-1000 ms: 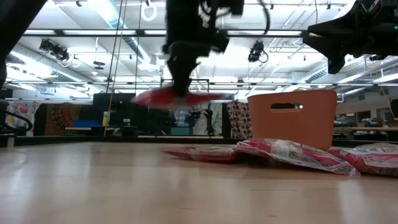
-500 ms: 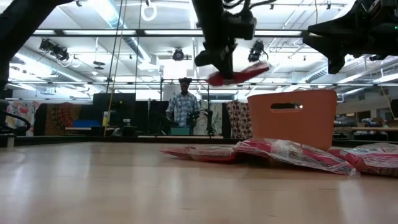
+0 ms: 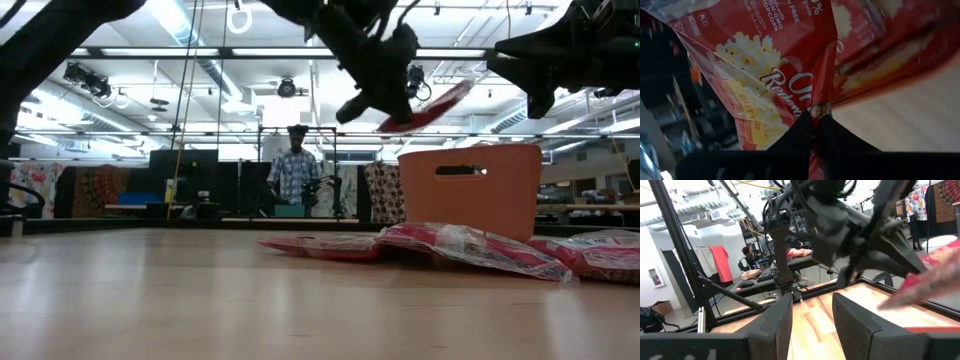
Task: Sort popcorn bags into baskets
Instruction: Put the red popcorn bag into the orange bin
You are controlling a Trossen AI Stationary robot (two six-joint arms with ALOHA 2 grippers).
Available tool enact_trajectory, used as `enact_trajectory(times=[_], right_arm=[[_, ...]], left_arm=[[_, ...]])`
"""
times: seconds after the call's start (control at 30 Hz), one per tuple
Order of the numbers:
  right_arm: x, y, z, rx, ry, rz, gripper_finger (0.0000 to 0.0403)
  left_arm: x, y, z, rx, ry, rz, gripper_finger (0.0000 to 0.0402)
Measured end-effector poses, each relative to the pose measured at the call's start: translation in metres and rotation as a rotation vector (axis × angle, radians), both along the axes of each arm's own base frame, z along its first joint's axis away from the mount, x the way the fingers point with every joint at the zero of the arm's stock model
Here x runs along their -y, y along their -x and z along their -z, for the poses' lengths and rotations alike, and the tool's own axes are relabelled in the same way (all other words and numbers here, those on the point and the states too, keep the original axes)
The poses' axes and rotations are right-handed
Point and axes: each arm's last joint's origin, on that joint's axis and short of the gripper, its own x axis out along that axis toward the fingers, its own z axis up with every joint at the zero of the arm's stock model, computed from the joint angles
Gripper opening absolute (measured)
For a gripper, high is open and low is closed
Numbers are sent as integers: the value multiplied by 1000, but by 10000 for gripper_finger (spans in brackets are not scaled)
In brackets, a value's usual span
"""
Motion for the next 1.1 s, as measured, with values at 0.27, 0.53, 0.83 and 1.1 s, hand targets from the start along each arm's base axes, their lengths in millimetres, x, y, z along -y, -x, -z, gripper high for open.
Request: enact_trajectory(times=[0.27,0.53,0.83,1.1], right_arm=[[0,0,0,0,0,0,144],[0,0,0,0,0,0,144],[0,0,0,-1,0,0,144],[0,0,0,0,0,0,144]], left_arm=[[-16,-11,39,-187,-218,183,25],[-11,-17,43,-252,-395,304,25],[-4,-20,42,-254,-440,323,75],[9,-25,33,-117,-335,228,132]])
